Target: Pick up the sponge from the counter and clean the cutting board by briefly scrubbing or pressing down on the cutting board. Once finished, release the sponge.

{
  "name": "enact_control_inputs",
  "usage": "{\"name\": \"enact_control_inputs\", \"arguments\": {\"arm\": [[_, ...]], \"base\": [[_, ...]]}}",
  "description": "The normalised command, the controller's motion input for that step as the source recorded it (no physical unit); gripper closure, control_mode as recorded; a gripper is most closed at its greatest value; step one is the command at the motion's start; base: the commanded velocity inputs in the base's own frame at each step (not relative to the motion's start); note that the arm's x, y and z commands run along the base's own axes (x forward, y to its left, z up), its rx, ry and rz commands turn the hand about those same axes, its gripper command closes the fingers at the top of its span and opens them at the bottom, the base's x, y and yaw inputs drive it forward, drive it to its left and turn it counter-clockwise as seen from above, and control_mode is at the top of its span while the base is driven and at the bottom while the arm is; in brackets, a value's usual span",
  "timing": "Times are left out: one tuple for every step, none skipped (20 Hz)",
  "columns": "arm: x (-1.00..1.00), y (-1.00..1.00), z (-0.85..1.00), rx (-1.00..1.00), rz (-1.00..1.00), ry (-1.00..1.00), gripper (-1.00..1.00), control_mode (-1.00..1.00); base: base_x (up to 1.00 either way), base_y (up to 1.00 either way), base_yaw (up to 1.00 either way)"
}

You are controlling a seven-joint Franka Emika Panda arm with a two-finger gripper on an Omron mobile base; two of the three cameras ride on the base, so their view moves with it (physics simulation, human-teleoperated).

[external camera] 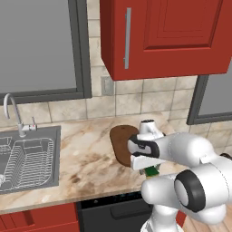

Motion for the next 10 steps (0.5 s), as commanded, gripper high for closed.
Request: {"name": "enact_control_inputs", "arguments": {"arm": [[-0.26,0.00,-0.49,0.00,0.07,0.00,-1.00,-1.00],[-0.25,0.00,-0.51,0.00,0.07,0.00,1.00,-1.00],[-0.29,0.00,-0.46,0.00,0.07,0.00,1.00,-1.00],[-0.32,0.00,-0.38,0.00,0.07,0.00,1.00,-1.00],[-0.22,0.00,-0.36,0.00,0.07,0.00,1.00,-1.00],[-0.26,0.00,-0.35,0.00,0.02,0.00,1.00,-1.00],[-0.35,0.00,-0.33,0.00,0.00,0.00,1.00,-1.00],[-0.33,0.00,-0.23,0.00,0.00,0.00,1.00,-1.00],[-0.43,0.00,-0.20,0.00,0.00,-0.03,1.00,-1.00],[-0.48,0.00,-0.18,0.00,0.00,-0.07,1.00,-1.00]], "base": [[0.00,0.00,0.00],[0.00,0.00,0.00],[0.00,0.00,0.00],[0.00,0.00,0.00],[0.00,0.00,0.00],[0.00,0.00,0.00],[0.00,0.00,0.00],[0.00,0.00,0.00],[0.00,0.00,0.00],[0.00,0.00,0.00]]}}
